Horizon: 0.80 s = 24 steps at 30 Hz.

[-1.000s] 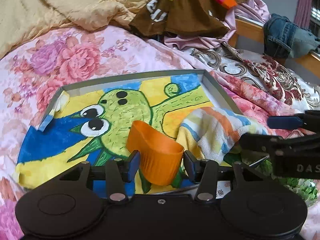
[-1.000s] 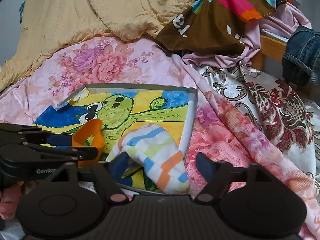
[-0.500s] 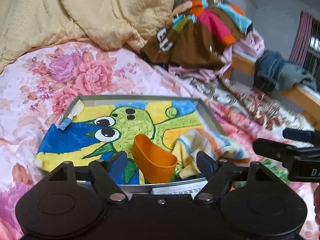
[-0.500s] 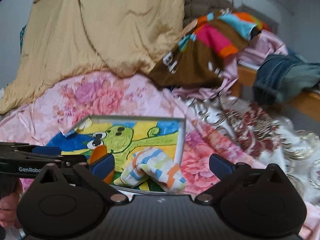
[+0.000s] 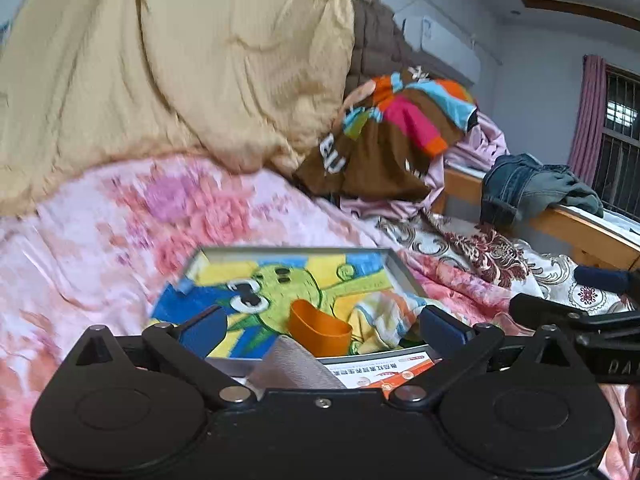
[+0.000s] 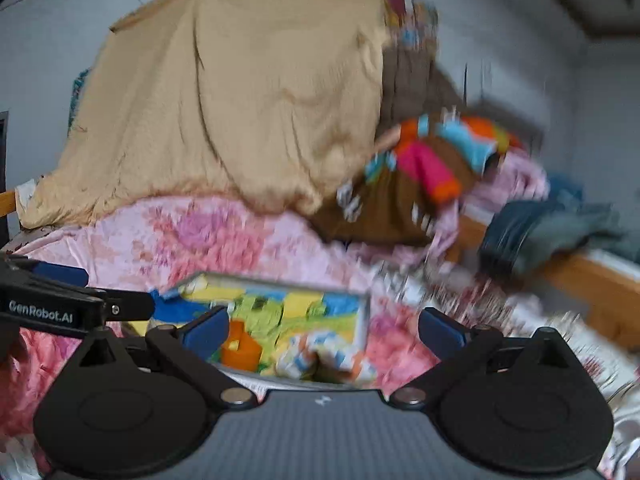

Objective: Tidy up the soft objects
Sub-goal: 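Lift both open tools away from the tray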

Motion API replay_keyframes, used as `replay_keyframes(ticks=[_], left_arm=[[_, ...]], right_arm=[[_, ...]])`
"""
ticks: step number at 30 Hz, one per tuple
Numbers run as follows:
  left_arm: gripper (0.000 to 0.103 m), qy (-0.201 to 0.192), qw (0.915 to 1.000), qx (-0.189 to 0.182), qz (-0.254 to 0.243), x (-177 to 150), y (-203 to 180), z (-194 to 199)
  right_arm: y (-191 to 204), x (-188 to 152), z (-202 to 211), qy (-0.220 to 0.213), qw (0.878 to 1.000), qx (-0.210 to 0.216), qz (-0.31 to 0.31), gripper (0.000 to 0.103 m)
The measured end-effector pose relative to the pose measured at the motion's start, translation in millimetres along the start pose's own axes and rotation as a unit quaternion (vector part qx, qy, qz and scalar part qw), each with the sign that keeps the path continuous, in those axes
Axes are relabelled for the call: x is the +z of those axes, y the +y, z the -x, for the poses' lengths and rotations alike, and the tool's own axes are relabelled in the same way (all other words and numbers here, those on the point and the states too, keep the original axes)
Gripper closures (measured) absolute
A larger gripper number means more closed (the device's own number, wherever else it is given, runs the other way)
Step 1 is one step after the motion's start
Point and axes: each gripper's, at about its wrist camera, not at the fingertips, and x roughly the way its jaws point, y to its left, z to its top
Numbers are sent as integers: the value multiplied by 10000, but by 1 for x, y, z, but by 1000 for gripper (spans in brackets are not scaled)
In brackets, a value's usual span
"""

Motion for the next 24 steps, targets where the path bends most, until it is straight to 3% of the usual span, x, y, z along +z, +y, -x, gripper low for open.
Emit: replay_keyframes(ticks=[11, 24], left_arm=[[1, -195, 9993, 303, -100, -11, -6, 67], [1, 2, 9988, 413, -264, -39, -13, 106]], right_arm=[[3, -5, 58, 53, 9975, 270, -648, 0], [1, -30, 84, 702, 9889, 438, -1235, 0]])
